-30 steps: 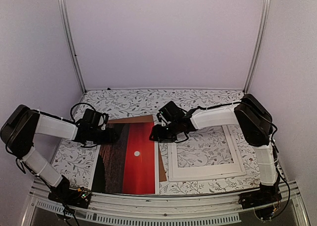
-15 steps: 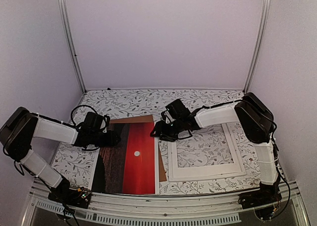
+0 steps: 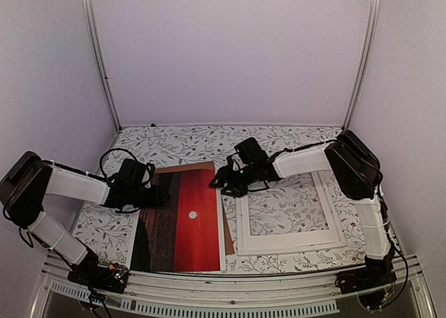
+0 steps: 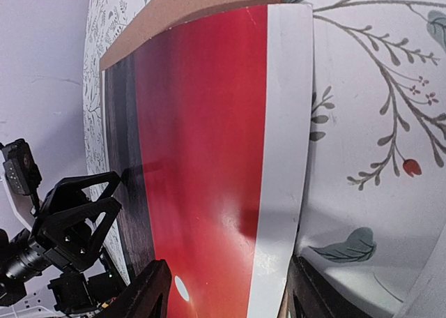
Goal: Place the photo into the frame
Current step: Pick up the photo from the backboard.
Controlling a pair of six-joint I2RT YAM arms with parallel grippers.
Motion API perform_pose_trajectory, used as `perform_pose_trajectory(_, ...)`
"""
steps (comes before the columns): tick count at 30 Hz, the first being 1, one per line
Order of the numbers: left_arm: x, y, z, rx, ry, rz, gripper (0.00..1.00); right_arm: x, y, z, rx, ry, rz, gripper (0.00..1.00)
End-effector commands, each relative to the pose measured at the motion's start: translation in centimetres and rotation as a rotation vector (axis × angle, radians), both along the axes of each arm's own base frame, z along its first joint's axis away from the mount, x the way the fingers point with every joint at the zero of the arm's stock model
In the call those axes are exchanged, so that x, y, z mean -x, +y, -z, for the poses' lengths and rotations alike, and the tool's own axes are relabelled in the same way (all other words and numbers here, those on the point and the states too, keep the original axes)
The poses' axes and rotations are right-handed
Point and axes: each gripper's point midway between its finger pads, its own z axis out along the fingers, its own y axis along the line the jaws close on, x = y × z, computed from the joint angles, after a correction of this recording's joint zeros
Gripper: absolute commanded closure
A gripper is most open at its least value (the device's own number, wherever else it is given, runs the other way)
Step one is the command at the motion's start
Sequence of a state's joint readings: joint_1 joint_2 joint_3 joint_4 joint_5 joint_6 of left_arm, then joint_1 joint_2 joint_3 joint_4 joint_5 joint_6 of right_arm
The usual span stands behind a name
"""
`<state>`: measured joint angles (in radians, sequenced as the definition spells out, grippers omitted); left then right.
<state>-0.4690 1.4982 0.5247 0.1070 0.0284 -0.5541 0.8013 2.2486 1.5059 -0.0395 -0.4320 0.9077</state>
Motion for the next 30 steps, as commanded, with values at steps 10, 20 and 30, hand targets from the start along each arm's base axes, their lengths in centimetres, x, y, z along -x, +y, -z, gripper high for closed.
perform_pose_trajectory(10, 2.3, -0.1, 2.1, -0.032, 0.075, 0.017, 0.40, 0.9, 0.7, 1.8, -0.086, 0.083, 0.002, 0.46)
perform_pose_trajectory(20, 2.4, -0.5, 2.5, -0.034, 0.082, 0.026, 0.40, 1.0, 1.5, -0.9, -0.170, 0.017, -0.051, 0.60)
perform_pose_trajectory(30, 2.5, -0.7, 2.6, -0.036, 0.086, 0.029, 0.40, 1.4, 2.0, -2.8, -0.212, -0.036, -0.092, 0.69)
